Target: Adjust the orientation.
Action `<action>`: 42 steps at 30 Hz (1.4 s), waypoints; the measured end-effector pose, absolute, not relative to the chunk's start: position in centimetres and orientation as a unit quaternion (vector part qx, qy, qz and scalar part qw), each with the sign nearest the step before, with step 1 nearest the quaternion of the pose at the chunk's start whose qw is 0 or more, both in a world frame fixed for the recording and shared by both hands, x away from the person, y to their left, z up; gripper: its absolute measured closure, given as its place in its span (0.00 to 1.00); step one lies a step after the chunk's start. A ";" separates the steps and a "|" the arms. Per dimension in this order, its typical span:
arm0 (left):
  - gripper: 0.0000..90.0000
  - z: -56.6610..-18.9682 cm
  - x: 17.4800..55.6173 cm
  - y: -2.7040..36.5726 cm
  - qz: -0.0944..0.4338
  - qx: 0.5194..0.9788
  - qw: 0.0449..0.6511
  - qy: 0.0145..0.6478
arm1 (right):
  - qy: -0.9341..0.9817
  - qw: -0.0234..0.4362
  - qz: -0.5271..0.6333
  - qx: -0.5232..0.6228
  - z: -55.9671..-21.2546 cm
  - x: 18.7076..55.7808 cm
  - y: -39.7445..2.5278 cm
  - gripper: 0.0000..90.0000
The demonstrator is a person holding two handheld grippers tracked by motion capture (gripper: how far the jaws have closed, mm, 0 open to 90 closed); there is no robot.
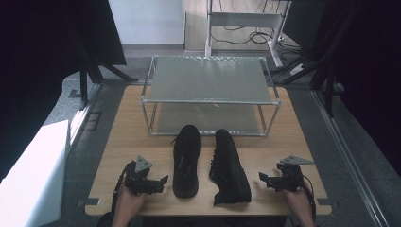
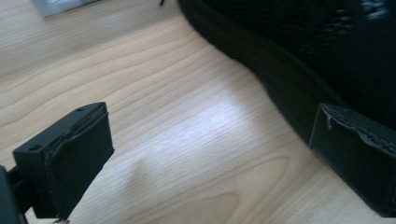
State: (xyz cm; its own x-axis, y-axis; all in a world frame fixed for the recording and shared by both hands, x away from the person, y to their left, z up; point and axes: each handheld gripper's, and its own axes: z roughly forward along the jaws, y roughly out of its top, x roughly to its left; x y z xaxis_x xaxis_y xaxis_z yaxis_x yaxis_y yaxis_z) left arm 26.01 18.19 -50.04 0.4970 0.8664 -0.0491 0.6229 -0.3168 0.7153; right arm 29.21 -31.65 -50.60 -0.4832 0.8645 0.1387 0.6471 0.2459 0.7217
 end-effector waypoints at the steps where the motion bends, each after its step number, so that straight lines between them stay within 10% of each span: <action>1: 0.00 -50.1 26.0 18.3 0.177 0.790 0.346 0.474 | 0.775 0.144 0.376 0.487 -50.5 29.2 -31.7 0.09; 42: 0.00 -50.7 26.5 19.0 0.165 0.782 0.333 0.500 | 0.807 0.149 0.413 0.396 -43.2 31.1 -23.1 0.00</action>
State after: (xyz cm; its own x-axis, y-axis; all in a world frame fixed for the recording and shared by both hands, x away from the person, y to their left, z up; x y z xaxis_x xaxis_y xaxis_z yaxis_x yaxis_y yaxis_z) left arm 26.48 18.99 -50.70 0.4450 0.8924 -0.0746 0.6726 -0.2781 0.6857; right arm 31.08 -23.09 -43.24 -0.6424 0.7616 0.0852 0.5150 0.3467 0.7839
